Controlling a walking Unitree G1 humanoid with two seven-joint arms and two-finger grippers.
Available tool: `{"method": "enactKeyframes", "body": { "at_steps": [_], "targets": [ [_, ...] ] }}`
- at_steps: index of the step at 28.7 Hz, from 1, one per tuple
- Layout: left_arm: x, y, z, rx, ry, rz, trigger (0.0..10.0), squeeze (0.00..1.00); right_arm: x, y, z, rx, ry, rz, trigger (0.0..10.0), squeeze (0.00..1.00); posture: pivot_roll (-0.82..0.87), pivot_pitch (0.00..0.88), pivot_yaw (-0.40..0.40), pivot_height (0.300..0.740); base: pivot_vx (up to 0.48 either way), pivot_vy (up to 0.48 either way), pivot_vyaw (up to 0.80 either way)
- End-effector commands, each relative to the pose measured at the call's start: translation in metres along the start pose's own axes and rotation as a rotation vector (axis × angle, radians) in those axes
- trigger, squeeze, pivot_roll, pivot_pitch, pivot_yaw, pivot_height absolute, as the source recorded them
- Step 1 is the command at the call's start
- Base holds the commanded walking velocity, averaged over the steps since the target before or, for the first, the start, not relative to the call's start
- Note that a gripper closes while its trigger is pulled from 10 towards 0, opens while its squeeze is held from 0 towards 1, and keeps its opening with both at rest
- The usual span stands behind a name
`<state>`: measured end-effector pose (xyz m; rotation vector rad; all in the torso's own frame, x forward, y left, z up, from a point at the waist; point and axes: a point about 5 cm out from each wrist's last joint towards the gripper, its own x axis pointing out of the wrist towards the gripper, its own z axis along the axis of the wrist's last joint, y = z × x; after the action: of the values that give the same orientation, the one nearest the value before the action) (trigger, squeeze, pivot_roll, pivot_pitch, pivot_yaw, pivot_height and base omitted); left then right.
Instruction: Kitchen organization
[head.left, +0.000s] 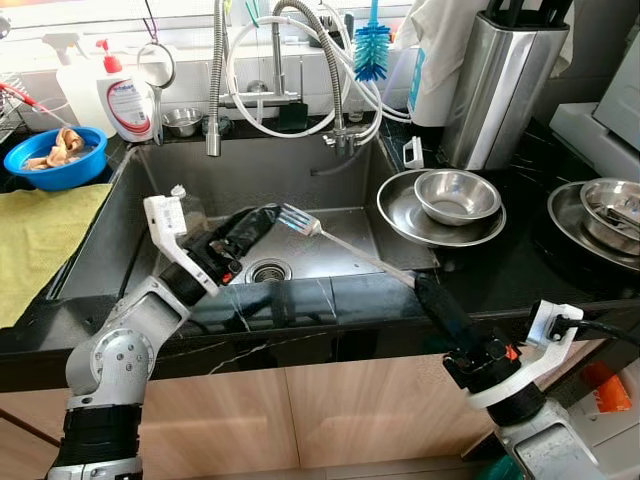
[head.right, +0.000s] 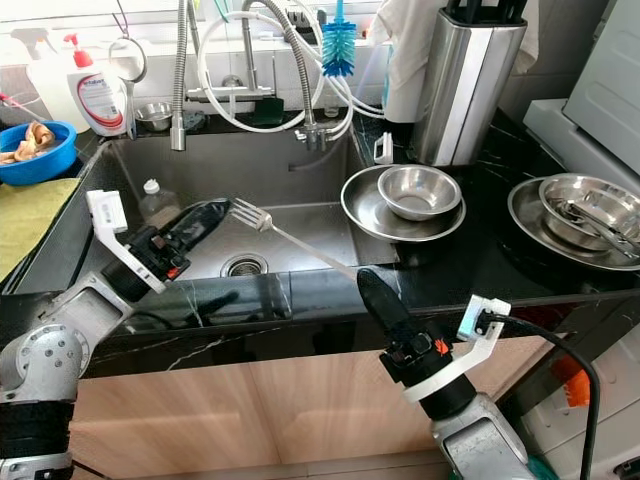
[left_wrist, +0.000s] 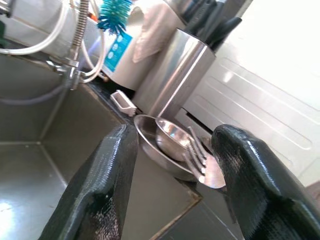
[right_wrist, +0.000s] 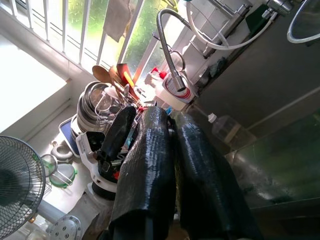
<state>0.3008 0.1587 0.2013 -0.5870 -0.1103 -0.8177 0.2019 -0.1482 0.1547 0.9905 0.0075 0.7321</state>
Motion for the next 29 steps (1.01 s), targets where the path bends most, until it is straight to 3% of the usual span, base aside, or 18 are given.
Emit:
{"method": "enactKeyframes", "body": {
  "at_steps": [1, 12, 13, 19, 20, 21, 22, 24, 29],
  "targets": [
    [-0.0001, -0.0062, 0.0018, 0.018, 0.019, -0.033, 10.0, 0.00, 0.0014, 0.0011, 0.0003, 0.003, 0.001, 0.007, 10.0, 0.00, -0.05, 0.000, 0.008, 0.740, 0.000, 0.000, 0.00],
    [0.0005, -0.0091, -0.0025, 0.024, 0.039, -0.044, 9.6, 0.00, 0.0042, 0.0037, -0.0008, 0.013, 0.006, 0.027, 10.0, 0.00, -0.05, 0.000, 0.006, 0.740, 0.000, 0.000, 0.00],
    [0.0008, -0.0101, -0.0033, 0.024, 0.045, -0.048, 8.0, 0.00, 0.0048, 0.0047, -0.0011, 0.015, 0.007, 0.034, 10.0, 0.00, -0.05, 0.000, 0.007, 0.740, 0.000, 0.000, 0.00],
    [0.0008, -0.0103, -0.0036, 0.025, 0.048, -0.045, 7.2, 0.00, 0.0056, 0.0058, -0.0023, 0.019, 0.011, 0.042, 10.0, 0.00, -0.05, 0.000, 0.008, 0.740, 0.000, 0.000, 0.00],
    [0.0009, -0.0102, -0.0036, 0.025, 0.048, -0.044, 6.5, 0.00, 0.0057, 0.0059, -0.0024, 0.020, 0.011, 0.043, 10.0, 0.00, -0.05, 0.000, 0.008, 0.740, 0.000, 0.000, 0.00],
    [0.0009, -0.0097, -0.0035, 0.024, 0.046, -0.040, 4.3, 0.00, 0.0059, 0.0061, -0.0027, 0.019, 0.013, 0.044, 10.0, 0.00, -0.05, 0.000, 0.009, 0.740, 0.000, 0.000, 0.00],
    [0.0010, -0.0095, -0.0035, 0.024, 0.045, -0.039, 4.3, 0.00, 0.0060, 0.0061, -0.0028, 0.019, 0.013, 0.044, 10.0, 0.00, -0.05, 0.000, 0.009, 0.740, 0.000, 0.000, 0.00],
    [0.0014, -0.0091, -0.0033, 0.023, 0.043, -0.036, 0.0, 0.00, 0.0062, 0.0062, -0.0033, 0.021, 0.015, 0.046, 10.0, 0.00, -0.05, 0.000, 0.010, 0.740, 0.000, 0.000, 0.00],
    [0.0021, -0.0101, -0.0029, 0.020, 0.039, -0.041, 0.0, 0.00, 0.0067, 0.0064, -0.0046, 0.021, 0.019, 0.050, 10.0, 0.00, -0.04, 0.000, 0.010, 0.740, 0.000, 0.000, 0.00]
  ]
}}
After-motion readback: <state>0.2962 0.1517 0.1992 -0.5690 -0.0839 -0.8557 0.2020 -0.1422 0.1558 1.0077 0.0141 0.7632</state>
